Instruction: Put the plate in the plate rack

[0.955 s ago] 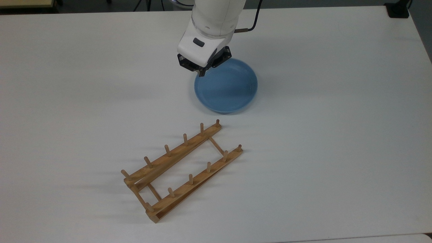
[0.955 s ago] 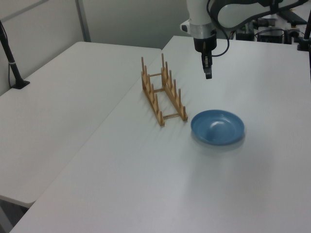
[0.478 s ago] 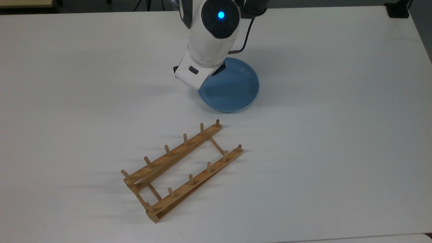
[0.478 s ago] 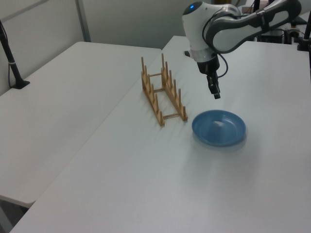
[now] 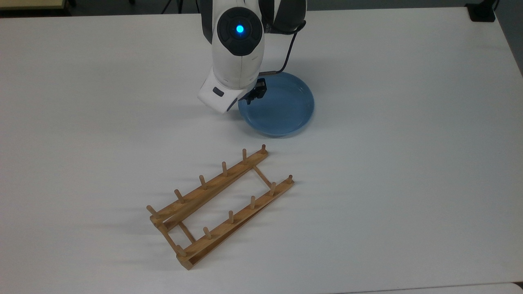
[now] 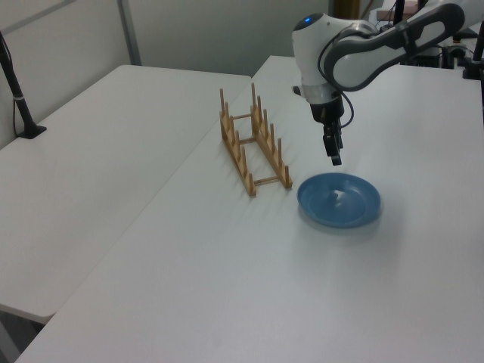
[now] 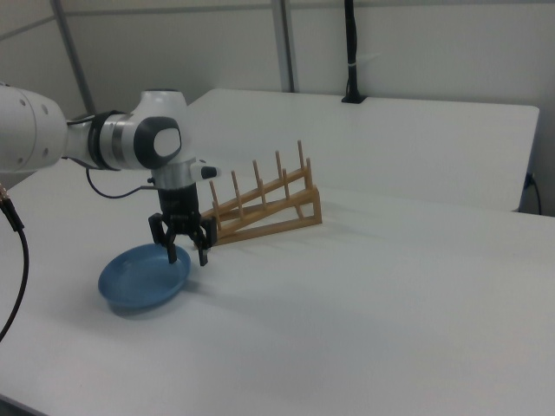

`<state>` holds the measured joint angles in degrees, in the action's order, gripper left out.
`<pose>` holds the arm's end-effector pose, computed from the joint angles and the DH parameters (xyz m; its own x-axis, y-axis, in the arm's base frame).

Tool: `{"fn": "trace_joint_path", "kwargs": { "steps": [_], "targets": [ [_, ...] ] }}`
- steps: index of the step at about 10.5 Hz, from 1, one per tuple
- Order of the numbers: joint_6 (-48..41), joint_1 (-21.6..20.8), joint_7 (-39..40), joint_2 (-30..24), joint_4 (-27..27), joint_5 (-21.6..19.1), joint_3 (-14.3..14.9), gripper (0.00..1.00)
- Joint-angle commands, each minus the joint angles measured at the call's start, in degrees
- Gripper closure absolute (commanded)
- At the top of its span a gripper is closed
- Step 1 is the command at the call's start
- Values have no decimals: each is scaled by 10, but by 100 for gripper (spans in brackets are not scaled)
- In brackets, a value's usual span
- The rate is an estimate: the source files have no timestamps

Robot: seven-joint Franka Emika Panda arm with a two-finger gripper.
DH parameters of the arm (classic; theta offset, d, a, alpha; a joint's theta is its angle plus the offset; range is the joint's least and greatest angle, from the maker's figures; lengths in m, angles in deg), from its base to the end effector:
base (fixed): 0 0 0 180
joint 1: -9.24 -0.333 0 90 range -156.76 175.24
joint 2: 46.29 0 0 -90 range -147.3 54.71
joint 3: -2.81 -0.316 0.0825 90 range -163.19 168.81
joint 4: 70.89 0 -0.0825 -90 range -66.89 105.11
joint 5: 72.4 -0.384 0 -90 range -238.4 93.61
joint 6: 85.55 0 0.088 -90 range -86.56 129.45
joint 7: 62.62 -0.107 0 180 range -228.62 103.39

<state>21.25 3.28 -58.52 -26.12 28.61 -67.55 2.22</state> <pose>0.6197 0.0641 0.3591 0.9517 0.2057 -0.2280 0.2233 -0.9733 0.0538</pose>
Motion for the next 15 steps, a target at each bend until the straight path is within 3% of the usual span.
{"fn": "trace_joint_path", "kwargs": {
  "steps": [1, 4, 6, 7, 12, 15],
  "targets": [
    [67, -3, -12, -43, 97, -9, 2, 31],
    [87, -5, -13, -44, 118, -11, 2, 62],
    [87, -5, -13, -43, 117, -29, 2, 91],
    [87, -8, -13, -42, 117, -29, 2, 97],
    [82, -12, -12, -36, 107, -29, 2, 100],
    [8, -19, -13, -45, 10, -29, -1, 100]
  ]
}}
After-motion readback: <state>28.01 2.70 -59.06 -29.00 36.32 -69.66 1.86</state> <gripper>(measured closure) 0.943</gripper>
